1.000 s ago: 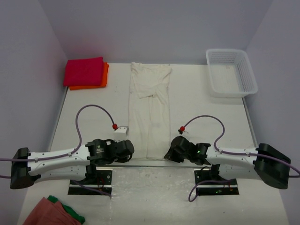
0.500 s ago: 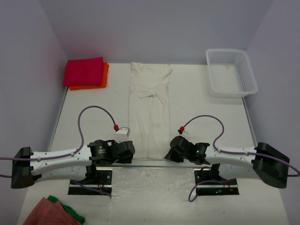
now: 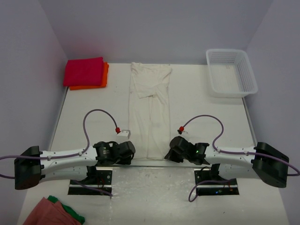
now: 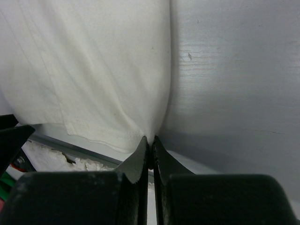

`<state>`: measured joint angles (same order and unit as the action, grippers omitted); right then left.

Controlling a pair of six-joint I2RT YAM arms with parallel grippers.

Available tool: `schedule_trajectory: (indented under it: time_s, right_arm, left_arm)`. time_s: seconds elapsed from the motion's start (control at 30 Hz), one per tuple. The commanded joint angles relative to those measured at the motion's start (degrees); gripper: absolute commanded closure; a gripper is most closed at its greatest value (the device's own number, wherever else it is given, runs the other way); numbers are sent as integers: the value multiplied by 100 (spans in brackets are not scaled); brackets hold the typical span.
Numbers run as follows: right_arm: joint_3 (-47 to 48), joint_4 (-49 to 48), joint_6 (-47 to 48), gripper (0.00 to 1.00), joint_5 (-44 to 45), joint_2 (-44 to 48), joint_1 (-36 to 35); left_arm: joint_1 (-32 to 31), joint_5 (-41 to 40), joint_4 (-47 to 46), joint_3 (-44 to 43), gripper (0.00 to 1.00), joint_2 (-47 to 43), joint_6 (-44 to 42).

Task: Fold and stack the t-shirts
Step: Grab the bottom of the folded rectangular tshirt with both arms

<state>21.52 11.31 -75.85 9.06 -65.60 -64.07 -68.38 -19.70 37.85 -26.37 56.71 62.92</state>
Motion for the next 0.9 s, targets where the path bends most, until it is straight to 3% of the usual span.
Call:
schedule_trajectory:
  time_s: [0.0,0.6,0.77,0.87]
  right_arm:
    - [-148,767,97,100,245,-181,-70]
    - [-165,908,9,100,272,-120,-123]
    - [-166,934,9,100,281,-145,-123]
    - [-122,969,18,100,272,-207,-123]
  left_arm:
    - [167,-16,-479,0,51,130,-279]
    - [721,423,-1244,343,53,323,-746]
    - [808,511,-1367,475,62,332,-772]
    - [809,599,-1350,492,76,288,-772]
